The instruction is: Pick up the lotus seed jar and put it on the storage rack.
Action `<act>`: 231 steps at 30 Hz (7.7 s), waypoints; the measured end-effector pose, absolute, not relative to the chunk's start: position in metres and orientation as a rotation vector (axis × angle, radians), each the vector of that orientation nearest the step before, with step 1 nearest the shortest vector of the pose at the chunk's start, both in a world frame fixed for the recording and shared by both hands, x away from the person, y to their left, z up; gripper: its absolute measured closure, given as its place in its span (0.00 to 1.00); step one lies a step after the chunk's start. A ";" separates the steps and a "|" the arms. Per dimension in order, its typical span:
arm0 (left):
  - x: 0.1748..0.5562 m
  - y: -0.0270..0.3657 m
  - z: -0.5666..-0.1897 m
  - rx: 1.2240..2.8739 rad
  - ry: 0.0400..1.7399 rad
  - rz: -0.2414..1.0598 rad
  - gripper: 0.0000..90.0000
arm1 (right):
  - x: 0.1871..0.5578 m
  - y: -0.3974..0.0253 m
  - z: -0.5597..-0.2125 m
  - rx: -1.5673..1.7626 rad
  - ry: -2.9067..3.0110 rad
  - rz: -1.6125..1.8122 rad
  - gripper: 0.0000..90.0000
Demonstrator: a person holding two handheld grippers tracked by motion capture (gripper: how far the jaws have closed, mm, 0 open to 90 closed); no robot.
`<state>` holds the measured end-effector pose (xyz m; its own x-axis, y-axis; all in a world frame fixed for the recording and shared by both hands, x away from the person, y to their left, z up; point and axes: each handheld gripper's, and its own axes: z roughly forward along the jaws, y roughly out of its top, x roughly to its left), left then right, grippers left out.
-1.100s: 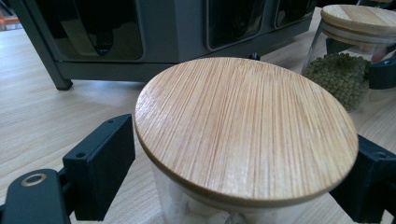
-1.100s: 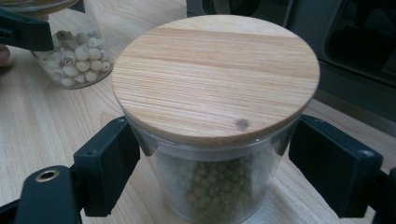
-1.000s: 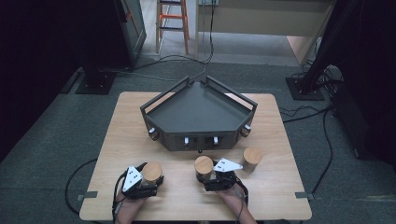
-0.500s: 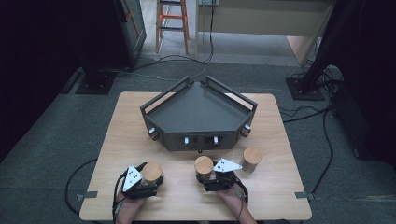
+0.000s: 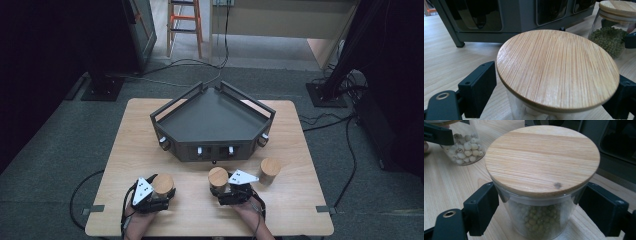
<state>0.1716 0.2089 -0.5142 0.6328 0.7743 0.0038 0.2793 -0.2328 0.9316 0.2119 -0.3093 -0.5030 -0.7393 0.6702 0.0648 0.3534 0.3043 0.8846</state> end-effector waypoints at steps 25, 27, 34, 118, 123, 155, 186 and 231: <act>0.170 0.209 -0.515 1.812 0.816 0.595 0.28 | 0.212 -0.308 -0.502 0.919 2.267 1.398 0.18; 0.170 0.208 -0.515 1.810 0.819 0.593 0.28 | 0.212 -0.308 -0.502 0.919 2.267 1.399 0.18; 0.170 0.209 -0.515 1.807 0.820 0.591 0.28 | 0.212 -0.309 -0.503 0.918 2.264 1.403 0.18; 0.209 0.200 -0.432 1.804 0.773 0.587 0.28 | 0.212 -0.310 -0.503 0.930 2.259 1.418 0.16; 0.211 0.199 -0.429 1.805 0.767 0.588 0.28 | 0.212 -0.310 -0.503 0.933 2.261 1.416 0.15; 0.225 0.200 -0.405 1.792 0.757 0.569 0.28 | 0.213 -0.308 -0.502 0.919 2.277 1.399 0.14; 0.245 0.196 -0.380 1.794 0.734 0.561 0.28 | 0.212 -0.307 -0.502 0.919 2.278 1.393 0.14; 0.286 0.179 -0.358 1.809 0.709 0.577 0.28 | 0.212 -0.307 -0.501 0.909 2.280 1.389 0.14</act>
